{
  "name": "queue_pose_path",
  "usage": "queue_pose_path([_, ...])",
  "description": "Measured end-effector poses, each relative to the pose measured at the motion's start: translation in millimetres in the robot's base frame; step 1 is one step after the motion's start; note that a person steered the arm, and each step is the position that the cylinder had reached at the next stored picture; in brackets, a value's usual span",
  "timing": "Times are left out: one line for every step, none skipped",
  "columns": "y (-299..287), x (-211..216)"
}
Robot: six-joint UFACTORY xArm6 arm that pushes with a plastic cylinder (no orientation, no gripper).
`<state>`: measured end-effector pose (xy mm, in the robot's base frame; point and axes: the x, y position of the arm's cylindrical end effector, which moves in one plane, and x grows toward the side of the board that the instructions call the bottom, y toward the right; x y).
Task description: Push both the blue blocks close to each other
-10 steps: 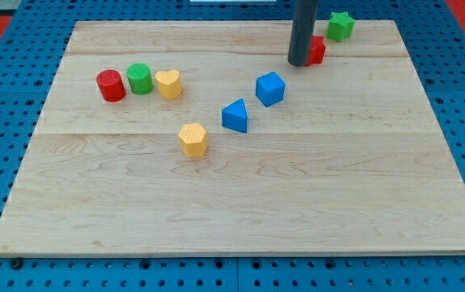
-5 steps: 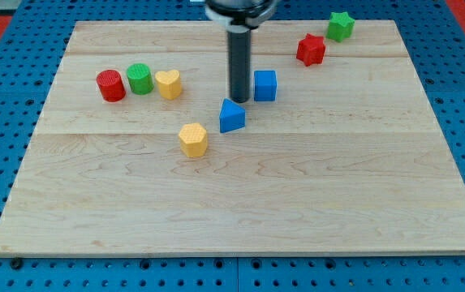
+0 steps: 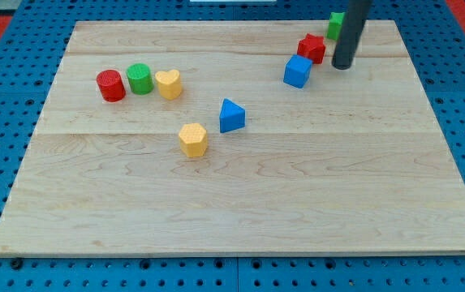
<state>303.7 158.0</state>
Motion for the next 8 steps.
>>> queue_pose_path([-53.7, 9.2])
queue_pose_path([-54.9, 36.2])
queue_pose_path([-26.6, 98.0])
queue_pose_path([-106.6, 111.5])
queue_pose_path([-168.4, 151.5])
queue_pose_path([-209.3, 151.5])
queue_pose_path([-224.4, 137.3])
queue_pose_path([-176.3, 112.3])
